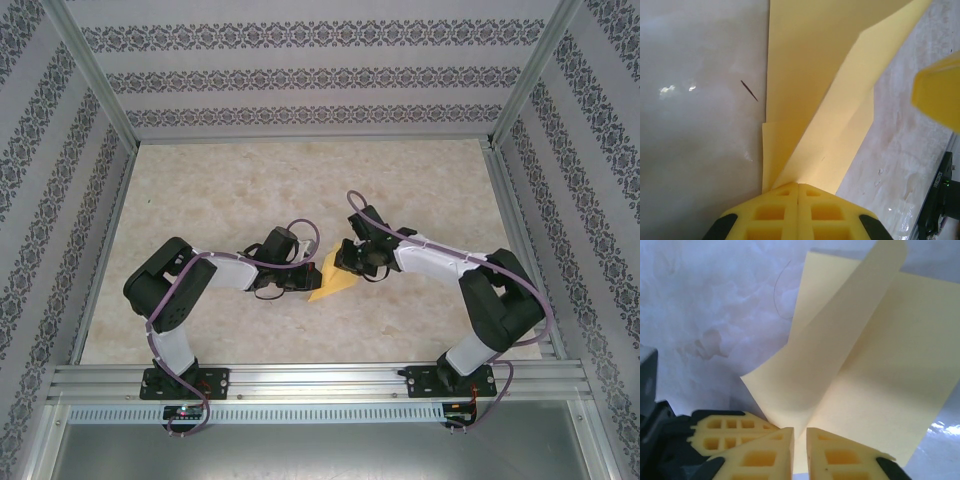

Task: Fold a paper plane with a square sheet of paper (pick it up from the middle)
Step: Fourth fold the wing at the center of the table.

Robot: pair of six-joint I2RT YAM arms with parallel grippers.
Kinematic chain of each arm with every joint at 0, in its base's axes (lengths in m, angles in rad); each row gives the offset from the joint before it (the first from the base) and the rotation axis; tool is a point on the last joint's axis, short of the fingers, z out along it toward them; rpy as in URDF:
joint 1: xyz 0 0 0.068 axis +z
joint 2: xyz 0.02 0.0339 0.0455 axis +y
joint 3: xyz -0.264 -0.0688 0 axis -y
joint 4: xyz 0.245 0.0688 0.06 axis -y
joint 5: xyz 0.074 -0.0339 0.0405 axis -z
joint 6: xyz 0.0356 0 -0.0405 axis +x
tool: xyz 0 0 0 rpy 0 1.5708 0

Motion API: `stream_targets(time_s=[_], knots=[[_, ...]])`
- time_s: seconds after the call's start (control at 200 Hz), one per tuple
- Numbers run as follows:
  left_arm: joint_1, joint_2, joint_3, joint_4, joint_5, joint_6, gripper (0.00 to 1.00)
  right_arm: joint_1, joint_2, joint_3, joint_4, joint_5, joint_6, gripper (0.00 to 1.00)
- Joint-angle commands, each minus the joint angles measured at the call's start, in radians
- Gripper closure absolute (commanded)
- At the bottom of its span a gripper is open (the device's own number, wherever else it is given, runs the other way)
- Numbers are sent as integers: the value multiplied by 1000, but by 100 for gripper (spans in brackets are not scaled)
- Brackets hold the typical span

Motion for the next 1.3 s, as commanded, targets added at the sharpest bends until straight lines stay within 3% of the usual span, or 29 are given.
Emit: stream_targets(time_s=[0.0,0.32,1.299], knots=[[5,46,-8,-117,-45,14,100,27,34,-23,126,-73,-17,90],[5,44,-3,-138,-48,9,100,25,134,-22,181,-108,-34,94],[5,23,-43,-189,-56,13,100,-146,266,-43,224,-161,-209,91]])
